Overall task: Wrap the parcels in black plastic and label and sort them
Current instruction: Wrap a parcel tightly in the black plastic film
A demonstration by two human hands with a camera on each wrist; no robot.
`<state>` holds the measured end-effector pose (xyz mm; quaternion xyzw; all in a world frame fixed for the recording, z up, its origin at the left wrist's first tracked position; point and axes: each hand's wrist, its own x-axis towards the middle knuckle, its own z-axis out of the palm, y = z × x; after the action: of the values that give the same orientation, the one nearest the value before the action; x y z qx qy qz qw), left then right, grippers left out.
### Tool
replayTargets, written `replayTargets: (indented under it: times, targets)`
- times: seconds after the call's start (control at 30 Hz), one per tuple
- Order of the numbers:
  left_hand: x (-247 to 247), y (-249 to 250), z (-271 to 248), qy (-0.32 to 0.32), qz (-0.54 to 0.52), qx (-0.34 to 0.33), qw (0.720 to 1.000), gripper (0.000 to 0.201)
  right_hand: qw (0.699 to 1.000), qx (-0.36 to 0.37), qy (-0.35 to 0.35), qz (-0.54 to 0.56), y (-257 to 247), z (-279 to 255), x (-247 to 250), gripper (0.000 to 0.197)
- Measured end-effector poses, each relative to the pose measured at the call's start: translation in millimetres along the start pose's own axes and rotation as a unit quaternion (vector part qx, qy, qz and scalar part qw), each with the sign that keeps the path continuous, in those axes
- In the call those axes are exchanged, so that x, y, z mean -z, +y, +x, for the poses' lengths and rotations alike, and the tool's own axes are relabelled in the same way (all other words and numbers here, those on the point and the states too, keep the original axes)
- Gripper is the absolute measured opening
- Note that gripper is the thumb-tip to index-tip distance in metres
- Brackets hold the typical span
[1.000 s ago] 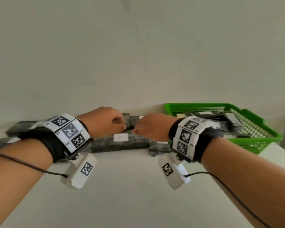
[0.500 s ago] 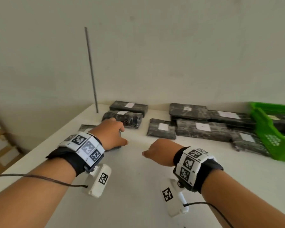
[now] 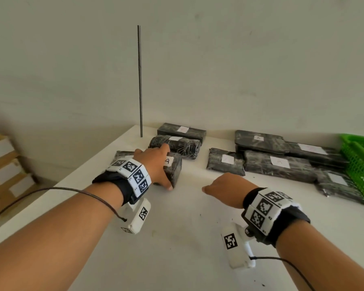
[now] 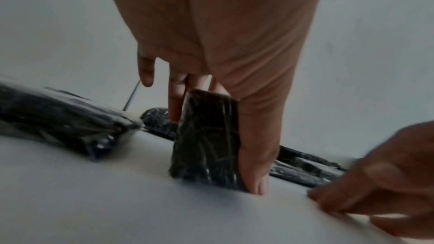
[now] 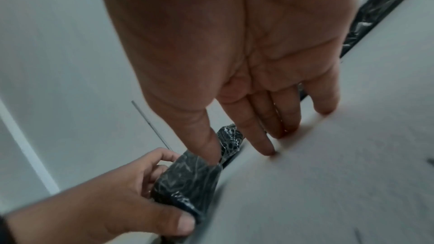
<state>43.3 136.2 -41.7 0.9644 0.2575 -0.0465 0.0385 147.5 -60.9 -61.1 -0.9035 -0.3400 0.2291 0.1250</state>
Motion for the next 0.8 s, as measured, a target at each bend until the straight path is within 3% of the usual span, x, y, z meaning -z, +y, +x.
replayTargets:
  times: [0.1,0.2,0.3,0.4,0.47,0.57,0.7,0.8]
  targets:
    - [-3.7,25.2,-10.9,0.066,-0.034,-0.05,0.996,0.104,0.984,0.005,0.022,0.178,4.8,-7.0,6.8,0.052]
    - [-8.6,64.5,-23.3,0.142,-0.098,-0.132,0.976,0.1,0.882,0.033,0.043,0.468,13.5,-23.3,18.9,0.043]
    - [-4.2,103.4,-33.2,0.208,-0.19,-0.203,0.938,0.104,0.83,0.088,0.122,0.536,33.8,-37.4,30.4,0.036]
    - [13.5,127.7,-37.4,0.144,-0.35,-0.267,0.886,0.094,0.801,0.126,0.219,0.542,66.3,-61.1,48.3,0.042]
    - [29.4,141.7,-39.5,0.108,-0.444,-0.27,0.848,0.078,0.78,0.156,0.238,0.558,87.0,-83.8,62.7,0.048]
    - [54.8,170.1,-43.0,0.056,-0.537,-0.252,0.803,0.065,0.786,0.203,0.234,0.535,101.6,-113.1,82.8,0.056]
    - [72.1,200.4,-35.4,0.038,-0.628,-0.275,0.727,0.058,0.812,0.226,0.248,0.478,114.8,-129.3,109.3,0.044]
    - [76.8,210.9,-28.3,0.052,-0.641,-0.3,0.705,0.051,0.812,0.242,0.261,0.463,124.3,-131.8,125.4,0.031]
